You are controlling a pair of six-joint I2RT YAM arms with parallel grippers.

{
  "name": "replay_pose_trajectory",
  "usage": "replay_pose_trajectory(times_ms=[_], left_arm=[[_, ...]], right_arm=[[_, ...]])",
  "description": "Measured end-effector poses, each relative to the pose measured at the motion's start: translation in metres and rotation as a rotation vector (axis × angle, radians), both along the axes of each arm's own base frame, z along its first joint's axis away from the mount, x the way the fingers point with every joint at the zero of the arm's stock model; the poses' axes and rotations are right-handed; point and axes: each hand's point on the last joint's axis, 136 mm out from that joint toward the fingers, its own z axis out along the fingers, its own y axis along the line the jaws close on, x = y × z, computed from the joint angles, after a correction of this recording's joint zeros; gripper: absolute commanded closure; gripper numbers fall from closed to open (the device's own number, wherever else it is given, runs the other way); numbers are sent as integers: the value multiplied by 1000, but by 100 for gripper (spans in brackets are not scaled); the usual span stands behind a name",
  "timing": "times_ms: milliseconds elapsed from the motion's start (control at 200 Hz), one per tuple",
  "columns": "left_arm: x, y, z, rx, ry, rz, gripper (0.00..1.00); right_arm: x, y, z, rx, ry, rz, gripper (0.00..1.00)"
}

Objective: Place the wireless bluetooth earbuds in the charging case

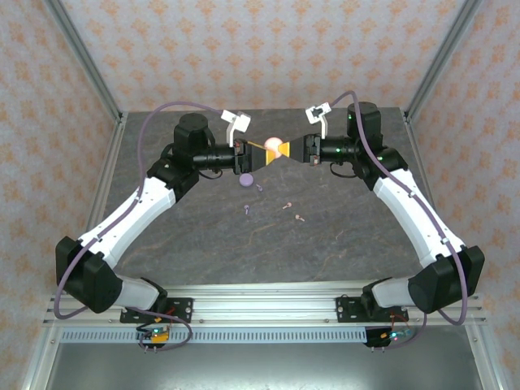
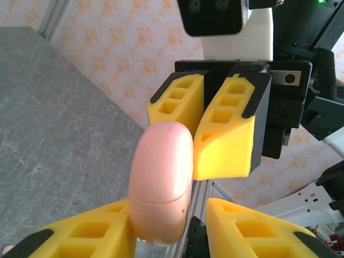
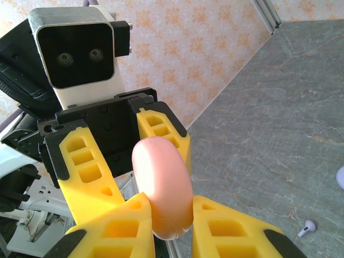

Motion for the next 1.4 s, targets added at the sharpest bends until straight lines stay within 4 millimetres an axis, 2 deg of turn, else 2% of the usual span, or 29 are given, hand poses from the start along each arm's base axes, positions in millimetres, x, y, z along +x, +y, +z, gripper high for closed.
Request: replay_pose_trajectory(times_ms=[240, 666, 786, 896, 1046, 1101, 1211, 1401], left_arm=[[1, -1, 4, -16, -2, 3, 68], [-1, -7, 4, -18, 2, -6, 68], [-1, -7, 2, -17, 4, -7, 74], [-1, -7, 2, -17, 6, -8, 84], [0, -7, -2, 1, -1, 1, 97], [1, -8, -4, 14, -16, 9, 97], [3, -8, -6, 38, -85, 13, 97], [0, -9, -29, 127, -192, -2, 100]], right_arm=[[-3, 0, 3, 4, -9, 5, 81], [-6, 1, 4, 7, -11, 15, 80], [-7, 2, 3, 6, -10, 17, 80], [-7, 2, 3, 5, -13, 18, 80], [-6, 1, -1, -13, -19, 10, 67], [-8, -1, -5, -31, -11, 2, 60], [-11, -5, -11, -70, -6, -20, 55], [-18, -13, -18, -134, -9, -57, 48]])
